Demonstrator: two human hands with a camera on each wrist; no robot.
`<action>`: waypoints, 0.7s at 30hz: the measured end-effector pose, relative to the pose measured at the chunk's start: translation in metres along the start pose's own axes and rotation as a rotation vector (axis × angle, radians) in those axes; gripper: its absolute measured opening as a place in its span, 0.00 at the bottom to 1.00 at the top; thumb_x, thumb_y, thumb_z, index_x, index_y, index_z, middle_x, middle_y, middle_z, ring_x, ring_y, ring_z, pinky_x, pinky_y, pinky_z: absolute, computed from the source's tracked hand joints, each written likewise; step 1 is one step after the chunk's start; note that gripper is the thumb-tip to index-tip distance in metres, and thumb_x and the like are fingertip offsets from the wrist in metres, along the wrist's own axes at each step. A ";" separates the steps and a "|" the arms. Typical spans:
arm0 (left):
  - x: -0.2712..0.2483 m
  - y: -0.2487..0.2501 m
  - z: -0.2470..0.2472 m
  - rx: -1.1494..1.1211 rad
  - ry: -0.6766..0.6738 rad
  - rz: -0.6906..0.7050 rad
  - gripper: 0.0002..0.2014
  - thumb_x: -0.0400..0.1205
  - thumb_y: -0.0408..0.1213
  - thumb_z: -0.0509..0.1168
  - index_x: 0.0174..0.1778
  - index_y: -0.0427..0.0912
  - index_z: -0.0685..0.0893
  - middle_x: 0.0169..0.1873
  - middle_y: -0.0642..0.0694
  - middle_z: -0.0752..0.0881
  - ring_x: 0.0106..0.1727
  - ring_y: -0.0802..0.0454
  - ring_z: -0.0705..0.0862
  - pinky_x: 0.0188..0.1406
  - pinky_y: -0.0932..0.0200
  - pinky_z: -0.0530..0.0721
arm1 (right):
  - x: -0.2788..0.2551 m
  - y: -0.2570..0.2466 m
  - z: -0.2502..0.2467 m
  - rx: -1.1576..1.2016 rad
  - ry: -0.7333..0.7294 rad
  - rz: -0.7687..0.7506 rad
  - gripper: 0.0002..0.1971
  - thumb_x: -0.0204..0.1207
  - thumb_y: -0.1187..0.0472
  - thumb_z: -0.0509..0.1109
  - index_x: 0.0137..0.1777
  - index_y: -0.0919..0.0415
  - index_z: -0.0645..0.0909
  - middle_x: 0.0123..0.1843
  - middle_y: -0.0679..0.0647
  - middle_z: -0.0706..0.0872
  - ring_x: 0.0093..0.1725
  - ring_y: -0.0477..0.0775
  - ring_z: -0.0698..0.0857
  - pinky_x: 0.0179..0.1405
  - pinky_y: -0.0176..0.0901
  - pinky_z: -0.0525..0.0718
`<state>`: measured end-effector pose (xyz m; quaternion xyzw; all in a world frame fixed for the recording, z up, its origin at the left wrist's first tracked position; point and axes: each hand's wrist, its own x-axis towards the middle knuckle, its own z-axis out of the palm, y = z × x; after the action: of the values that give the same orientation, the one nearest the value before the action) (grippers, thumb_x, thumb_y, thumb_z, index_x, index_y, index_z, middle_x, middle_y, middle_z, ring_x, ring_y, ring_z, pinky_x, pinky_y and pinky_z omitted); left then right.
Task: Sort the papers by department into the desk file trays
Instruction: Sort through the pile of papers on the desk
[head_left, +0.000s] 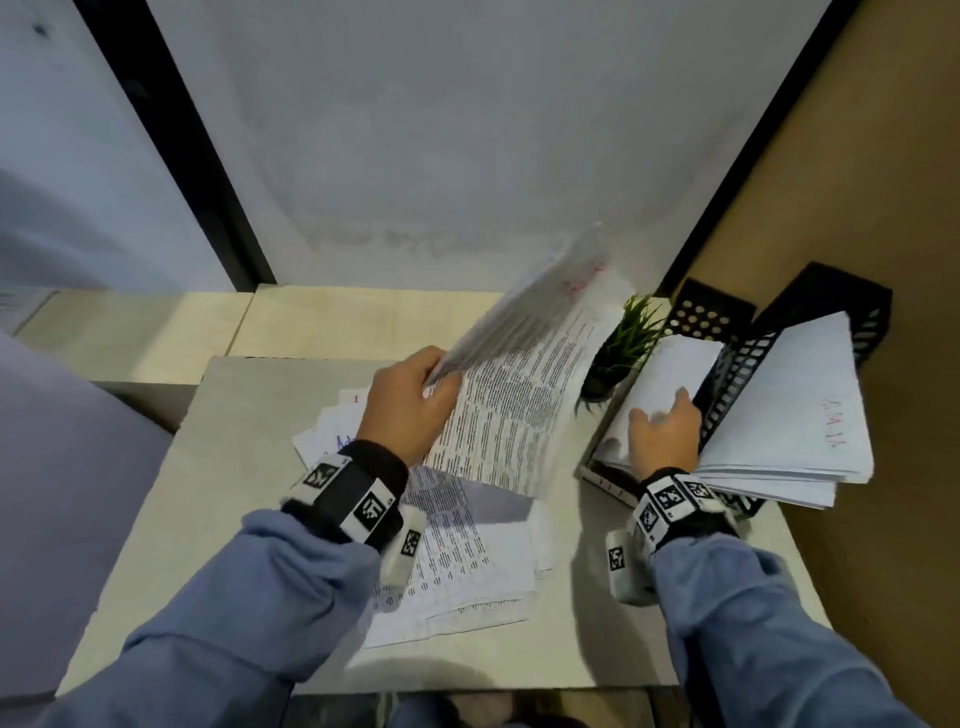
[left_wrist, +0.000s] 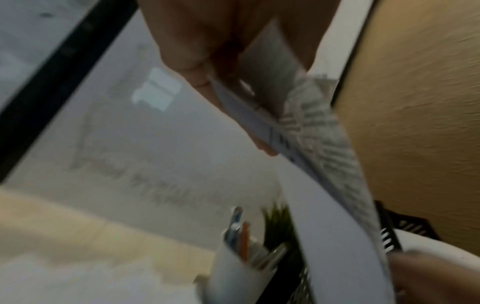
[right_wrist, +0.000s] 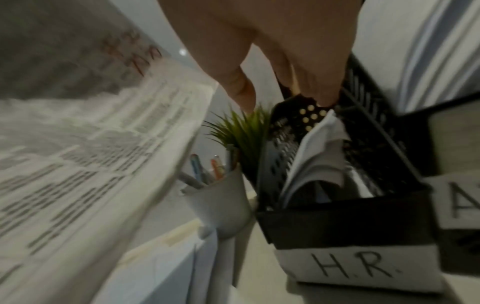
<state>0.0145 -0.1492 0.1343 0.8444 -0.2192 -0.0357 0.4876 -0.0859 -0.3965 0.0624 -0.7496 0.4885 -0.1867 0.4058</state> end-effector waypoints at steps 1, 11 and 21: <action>0.005 0.010 0.000 0.033 -0.010 0.030 0.06 0.80 0.36 0.64 0.38 0.49 0.82 0.25 0.54 0.79 0.26 0.58 0.75 0.25 0.70 0.71 | 0.007 0.007 0.000 -0.032 -0.027 0.054 0.35 0.76 0.61 0.67 0.80 0.68 0.57 0.79 0.66 0.64 0.76 0.64 0.69 0.76 0.55 0.69; 0.034 0.071 0.034 0.167 -0.128 0.143 0.14 0.79 0.34 0.62 0.26 0.49 0.73 0.25 0.45 0.81 0.29 0.45 0.78 0.31 0.55 0.73 | 0.024 0.022 0.004 0.264 -0.122 0.555 0.37 0.68 0.61 0.74 0.74 0.74 0.65 0.65 0.66 0.79 0.61 0.66 0.81 0.58 0.51 0.80; 0.065 0.116 0.104 0.446 -0.304 0.215 0.09 0.80 0.33 0.57 0.34 0.38 0.76 0.29 0.42 0.74 0.34 0.42 0.73 0.37 0.53 0.72 | 0.033 -0.009 -0.034 0.164 0.006 -0.024 0.16 0.71 0.75 0.60 0.28 0.54 0.70 0.26 0.50 0.73 0.33 0.55 0.73 0.32 0.40 0.69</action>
<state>0.0057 -0.3095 0.1871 0.8876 -0.3805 -0.0609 0.2524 -0.0891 -0.4382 0.0861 -0.7190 0.4638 -0.2330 0.4622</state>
